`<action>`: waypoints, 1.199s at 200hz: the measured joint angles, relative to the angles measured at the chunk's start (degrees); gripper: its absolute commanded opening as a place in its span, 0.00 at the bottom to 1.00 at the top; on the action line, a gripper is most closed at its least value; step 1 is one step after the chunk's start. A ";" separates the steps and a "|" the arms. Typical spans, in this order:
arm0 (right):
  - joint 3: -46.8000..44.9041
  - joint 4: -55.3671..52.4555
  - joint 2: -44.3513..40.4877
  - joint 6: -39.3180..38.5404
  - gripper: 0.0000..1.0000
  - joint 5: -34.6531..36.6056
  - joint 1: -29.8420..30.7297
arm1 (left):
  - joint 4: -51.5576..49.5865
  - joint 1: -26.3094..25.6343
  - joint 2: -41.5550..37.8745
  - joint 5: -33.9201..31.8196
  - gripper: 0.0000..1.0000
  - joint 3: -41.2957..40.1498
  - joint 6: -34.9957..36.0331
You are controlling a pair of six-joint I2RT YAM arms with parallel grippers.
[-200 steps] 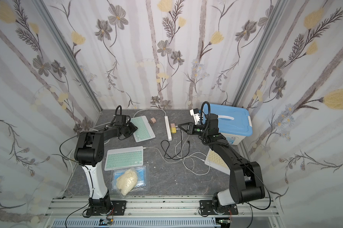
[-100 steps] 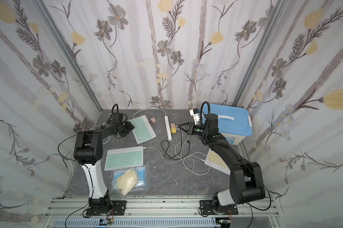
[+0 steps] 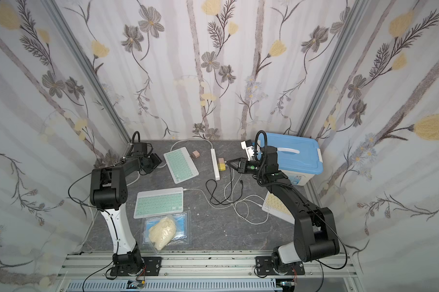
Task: Unplug the wireless keyboard
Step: Place the keyboard at the center of the board, then place the power cord at the center of the board.
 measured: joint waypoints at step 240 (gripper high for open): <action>-2.25 7.61 -5.07 10.27 0.00 1.73 2.64 | 9.16 -49.81 -42.40 12.11 0.96 -33.40 20.76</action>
